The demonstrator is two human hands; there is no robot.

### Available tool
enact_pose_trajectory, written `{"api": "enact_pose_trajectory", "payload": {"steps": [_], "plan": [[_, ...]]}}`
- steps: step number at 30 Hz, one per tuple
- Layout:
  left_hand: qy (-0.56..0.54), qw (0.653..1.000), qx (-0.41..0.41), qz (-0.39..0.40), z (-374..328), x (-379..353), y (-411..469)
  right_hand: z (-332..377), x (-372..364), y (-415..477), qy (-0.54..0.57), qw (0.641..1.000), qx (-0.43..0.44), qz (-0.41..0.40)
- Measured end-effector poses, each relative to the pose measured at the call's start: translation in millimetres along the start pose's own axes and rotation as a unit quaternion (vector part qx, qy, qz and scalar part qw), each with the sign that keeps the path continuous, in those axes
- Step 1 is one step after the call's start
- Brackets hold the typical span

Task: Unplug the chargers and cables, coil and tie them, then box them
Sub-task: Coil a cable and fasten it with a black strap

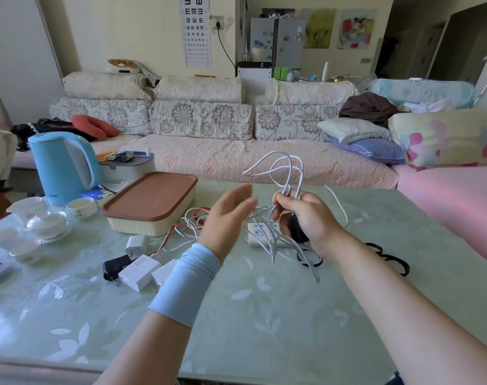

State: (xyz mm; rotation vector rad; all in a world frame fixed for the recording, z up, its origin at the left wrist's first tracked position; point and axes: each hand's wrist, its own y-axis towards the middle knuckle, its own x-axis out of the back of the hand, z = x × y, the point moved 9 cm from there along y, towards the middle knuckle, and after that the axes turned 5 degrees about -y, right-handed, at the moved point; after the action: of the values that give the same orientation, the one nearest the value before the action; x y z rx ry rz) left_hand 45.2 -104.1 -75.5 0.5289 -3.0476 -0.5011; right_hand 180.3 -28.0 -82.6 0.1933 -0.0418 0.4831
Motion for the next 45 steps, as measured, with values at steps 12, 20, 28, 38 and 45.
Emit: {"api": "enact_pose_trajectory", "payload": {"steps": [12, 20, 28, 38, 45], "plan": [[0.118, 0.942, 0.184, 0.256, 49.1, -29.7, -18.0, 4.8, 5.0, 0.6, 0.044, 0.995, 0.046, -0.082], [0.331, 0.915, 0.09, 0.211, 76.0, -19.1, -13.3, 3.4, 20.5, -1.7, 0.025, 0.989, 0.039, -0.14], [-0.046, 0.971, 0.209, 0.106, 65.3, -30.8, -10.7, 4.2, -1.0, -3.9, -0.023, 0.992, 0.076, -0.101], [0.02, 0.977, 0.145, 0.156, 47.9, -28.2, -12.6, 14.5, -6.1, -6.1, -0.124, 0.978, 0.122, -0.111], [-0.083, 0.979, 0.186, 0.017, 67.8, -3.6, -3.4, -14.2, -11.2, -4.2, -0.165, 0.985, -0.046, -0.02]]}}
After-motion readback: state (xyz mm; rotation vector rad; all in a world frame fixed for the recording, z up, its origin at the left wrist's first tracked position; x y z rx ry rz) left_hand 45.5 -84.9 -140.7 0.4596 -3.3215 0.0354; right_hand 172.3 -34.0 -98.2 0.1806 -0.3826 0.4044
